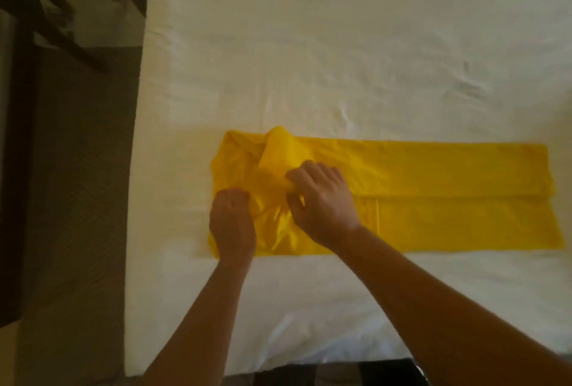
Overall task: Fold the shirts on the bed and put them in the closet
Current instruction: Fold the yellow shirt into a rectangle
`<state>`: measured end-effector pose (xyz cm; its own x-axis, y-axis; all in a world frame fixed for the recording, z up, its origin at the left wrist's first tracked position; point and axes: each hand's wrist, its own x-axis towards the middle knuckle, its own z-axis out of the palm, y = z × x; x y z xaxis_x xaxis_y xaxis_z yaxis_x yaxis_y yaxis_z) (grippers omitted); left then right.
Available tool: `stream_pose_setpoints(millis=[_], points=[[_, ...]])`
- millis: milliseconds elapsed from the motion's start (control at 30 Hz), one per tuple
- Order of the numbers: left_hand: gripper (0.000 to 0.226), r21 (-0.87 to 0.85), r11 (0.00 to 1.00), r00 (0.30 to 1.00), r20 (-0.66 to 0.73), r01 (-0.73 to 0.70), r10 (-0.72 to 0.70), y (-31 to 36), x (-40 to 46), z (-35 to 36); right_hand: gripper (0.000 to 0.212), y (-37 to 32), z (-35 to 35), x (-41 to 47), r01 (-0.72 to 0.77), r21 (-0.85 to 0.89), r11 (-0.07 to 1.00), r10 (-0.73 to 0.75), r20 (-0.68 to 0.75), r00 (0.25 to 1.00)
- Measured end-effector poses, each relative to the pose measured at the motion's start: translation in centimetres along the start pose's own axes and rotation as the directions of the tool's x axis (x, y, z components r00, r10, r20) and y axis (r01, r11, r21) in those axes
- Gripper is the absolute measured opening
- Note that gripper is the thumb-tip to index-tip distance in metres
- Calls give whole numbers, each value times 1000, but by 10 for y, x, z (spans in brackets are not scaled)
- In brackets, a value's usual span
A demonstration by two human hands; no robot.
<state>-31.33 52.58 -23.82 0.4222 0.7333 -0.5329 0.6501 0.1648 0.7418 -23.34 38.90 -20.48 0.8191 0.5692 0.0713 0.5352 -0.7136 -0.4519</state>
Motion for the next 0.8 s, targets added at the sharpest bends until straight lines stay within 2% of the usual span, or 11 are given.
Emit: stream_pose_setpoints(millis=[33,67,100,167,267,300,367,433,500,567,800], points=[[26,-228,934,960,117,274,-253,12,2,-4,17,-9,3,-21,30,-6,1000,-30,32,999],[30,-270,838,873,261,475,-411,20,2,-9,15,-14,7,-42,56,-9,998,-55,72,996],[34,-218,799,804,373,560,-462,24,1,-14,14,-19,9,-62,78,-3,997,-77,124,989],[45,-25,849,770,436,528,-466,20,2,-17,18,-22,11,-96,118,29,993,-122,204,971],[52,80,894,811,390,441,-435,14,1,-20,20,-21,12,-116,88,122,989,-110,187,976],[45,104,905,823,382,413,-420,14,-2,-23,19,-20,13,-114,9,147,989,-32,158,987],[26,148,917,827,398,370,-398,15,-8,-25,23,-13,16,-102,-313,192,930,303,81,950],[17,186,930,838,405,316,-366,14,-14,-26,38,-3,15,-84,-677,236,697,680,79,729],[13,215,946,860,405,241,-311,10,-17,-27,49,8,14,-67,-874,205,441,852,212,479],[9,218,956,877,396,197,-271,5,-17,-29,53,15,13,-54,-917,86,389,850,350,394],[12,83,955,878,376,286,-296,-6,-24,-36,26,27,-6,-50,-901,-26,433,816,435,380]])
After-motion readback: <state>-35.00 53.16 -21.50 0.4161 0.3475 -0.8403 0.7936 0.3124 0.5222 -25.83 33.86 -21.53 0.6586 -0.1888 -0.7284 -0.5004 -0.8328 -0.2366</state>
